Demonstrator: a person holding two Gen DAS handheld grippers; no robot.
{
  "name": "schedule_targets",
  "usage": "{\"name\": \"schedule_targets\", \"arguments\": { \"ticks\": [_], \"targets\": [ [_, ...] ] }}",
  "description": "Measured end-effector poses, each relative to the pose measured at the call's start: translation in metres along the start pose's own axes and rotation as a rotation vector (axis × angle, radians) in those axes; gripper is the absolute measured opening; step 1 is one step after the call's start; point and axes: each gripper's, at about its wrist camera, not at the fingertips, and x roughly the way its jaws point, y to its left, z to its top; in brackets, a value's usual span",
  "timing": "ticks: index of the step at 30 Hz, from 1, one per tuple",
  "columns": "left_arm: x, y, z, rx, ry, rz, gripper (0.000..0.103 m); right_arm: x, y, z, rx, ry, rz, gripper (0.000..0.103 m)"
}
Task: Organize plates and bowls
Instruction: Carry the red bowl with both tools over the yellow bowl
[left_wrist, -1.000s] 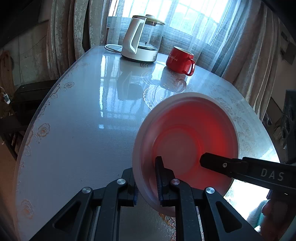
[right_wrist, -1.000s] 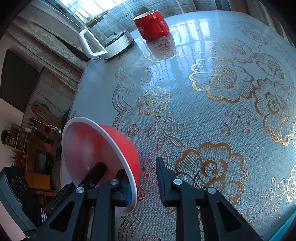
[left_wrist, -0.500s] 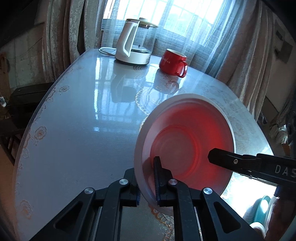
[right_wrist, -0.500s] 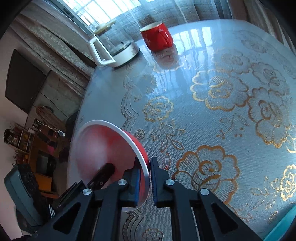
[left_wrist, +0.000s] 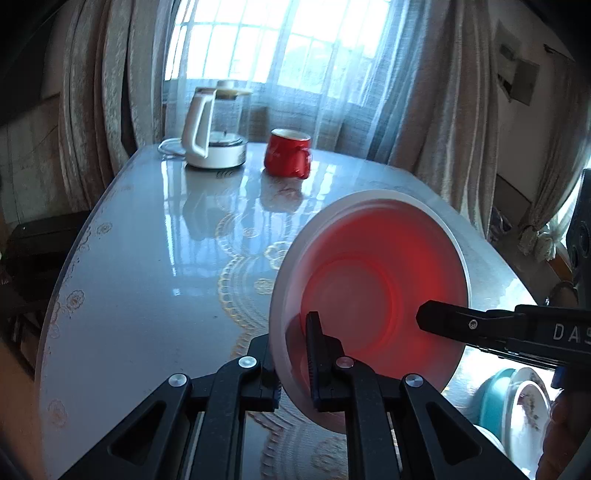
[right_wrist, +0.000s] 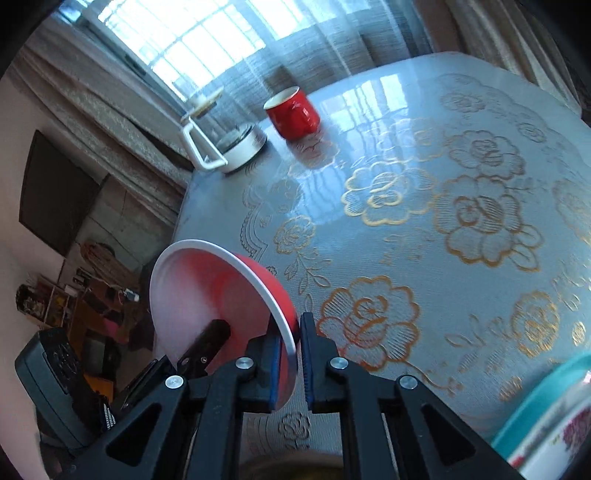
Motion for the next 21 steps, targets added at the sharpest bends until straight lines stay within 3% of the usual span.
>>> {"name": "schedule_targets", "arguments": {
  "ticks": [15,21],
  "targets": [
    [-0.061,-0.062,-0.027,0.14,-0.067,0.039,0.011,-0.07,-0.036,-0.046,0.043,-0.05,0.1,0.01],
    [-0.072,-0.072,-0.057,0.139,-0.017,0.057,0.012,-0.085,-0.048,-0.07,0.068,-0.049,0.137,0.011]
  ]
}}
